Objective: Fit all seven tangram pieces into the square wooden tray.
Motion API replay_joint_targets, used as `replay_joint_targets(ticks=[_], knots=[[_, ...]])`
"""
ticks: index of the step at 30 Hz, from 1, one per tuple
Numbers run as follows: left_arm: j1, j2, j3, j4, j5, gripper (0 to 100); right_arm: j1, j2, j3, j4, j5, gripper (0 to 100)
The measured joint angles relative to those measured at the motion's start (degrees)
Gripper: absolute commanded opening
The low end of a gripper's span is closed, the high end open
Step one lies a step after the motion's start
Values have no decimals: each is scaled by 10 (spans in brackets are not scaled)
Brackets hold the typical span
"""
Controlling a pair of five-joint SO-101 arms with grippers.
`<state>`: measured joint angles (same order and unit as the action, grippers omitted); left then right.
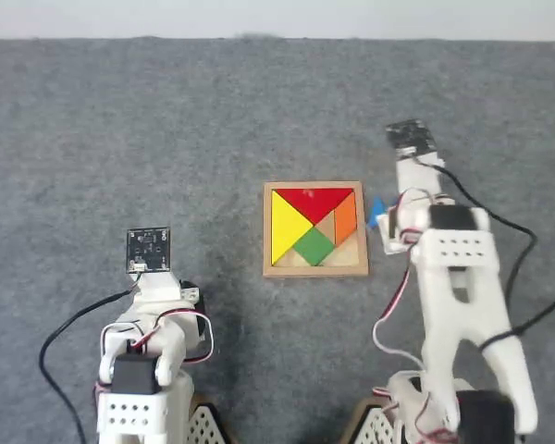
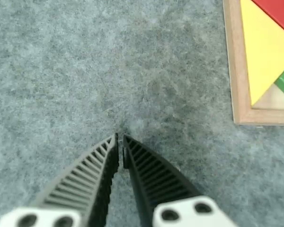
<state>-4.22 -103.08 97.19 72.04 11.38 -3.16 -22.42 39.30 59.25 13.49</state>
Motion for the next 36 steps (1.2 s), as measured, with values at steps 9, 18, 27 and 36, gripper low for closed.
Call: replay_joint_targets(ticks=[9, 18, 27, 36], knots=[[0, 0, 0, 0, 0, 14, 39, 168, -113, 23, 40, 243], [0, 0, 0, 0, 0, 14, 18, 314, -268, 55, 63, 245], [0, 0, 0, 0, 0, 14, -8, 404, -320, 55, 68, 245], [0, 0, 0, 0, 0, 14, -19, 419, -321, 55, 68, 245]])
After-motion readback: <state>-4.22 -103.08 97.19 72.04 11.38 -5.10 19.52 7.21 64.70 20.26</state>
